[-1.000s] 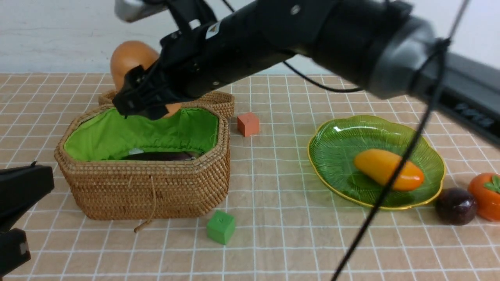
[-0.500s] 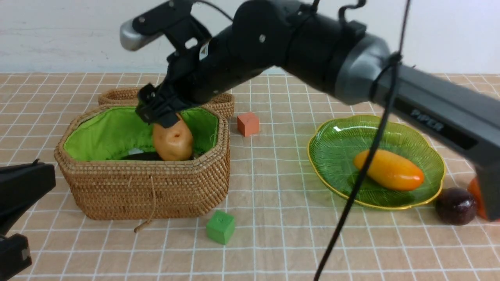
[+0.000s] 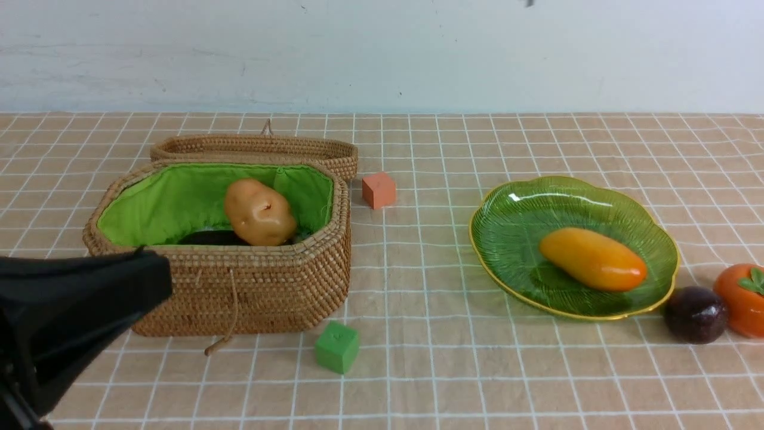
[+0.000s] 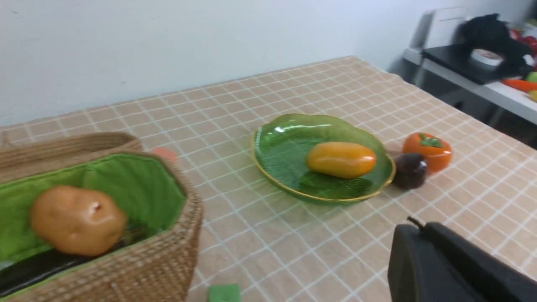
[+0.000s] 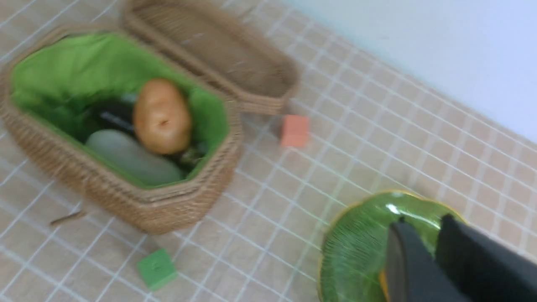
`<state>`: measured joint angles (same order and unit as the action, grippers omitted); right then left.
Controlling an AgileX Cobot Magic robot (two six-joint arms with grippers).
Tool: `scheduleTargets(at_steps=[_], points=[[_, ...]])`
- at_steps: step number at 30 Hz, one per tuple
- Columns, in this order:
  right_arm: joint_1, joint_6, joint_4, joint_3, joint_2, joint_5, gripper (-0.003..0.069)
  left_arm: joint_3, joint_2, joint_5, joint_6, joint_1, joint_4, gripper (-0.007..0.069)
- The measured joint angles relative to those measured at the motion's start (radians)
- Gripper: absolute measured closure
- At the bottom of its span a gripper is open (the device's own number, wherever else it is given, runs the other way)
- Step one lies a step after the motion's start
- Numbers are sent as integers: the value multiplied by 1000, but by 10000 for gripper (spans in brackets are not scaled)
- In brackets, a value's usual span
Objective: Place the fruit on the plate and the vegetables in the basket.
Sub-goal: Grab a tomato with your right arm and place it on the plate on the right.
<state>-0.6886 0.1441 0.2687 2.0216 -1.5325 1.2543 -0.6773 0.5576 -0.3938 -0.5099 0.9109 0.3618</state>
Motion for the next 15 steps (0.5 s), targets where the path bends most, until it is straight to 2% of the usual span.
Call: scheduleTargets(at_steps=[3,5,6,7,8,9,10,11,12,13,14,15], points=[[99,100,8,-205,140,-3,620,0,0,8,157,0,-141,638],[194,157,18,-367,239,-3,596,0,1,2,229,0,-209,638],[280,186,24,-497,288,-2,561,0,3,-1,280,0,-252,638],[280,190,24,-516,295,-2,554,0,3,-1,286,0,-258,638],[400,206,21,-651,334,-3,495,0,3,-4,333,0,-295,638],[413,206,16,-681,339,-5,478,0,3,-5,333,0,-298,638],[518,196,-22,-774,345,-36,413,0,3,-6,361,0,-319,638],[531,193,-30,-785,345,-43,403,0,3,-6,366,0,-321,638],[628,157,-112,-868,323,-104,314,0,3,-7,378,0,-329,638],[652,146,-122,-875,319,-120,305,0,3,-7,379,0,-329,638],[753,96,-213,-915,271,-189,216,0,3,-7,381,0,-335,637],[775,91,-222,-918,265,-196,216,0,3,-7,381,0,-335,637]])
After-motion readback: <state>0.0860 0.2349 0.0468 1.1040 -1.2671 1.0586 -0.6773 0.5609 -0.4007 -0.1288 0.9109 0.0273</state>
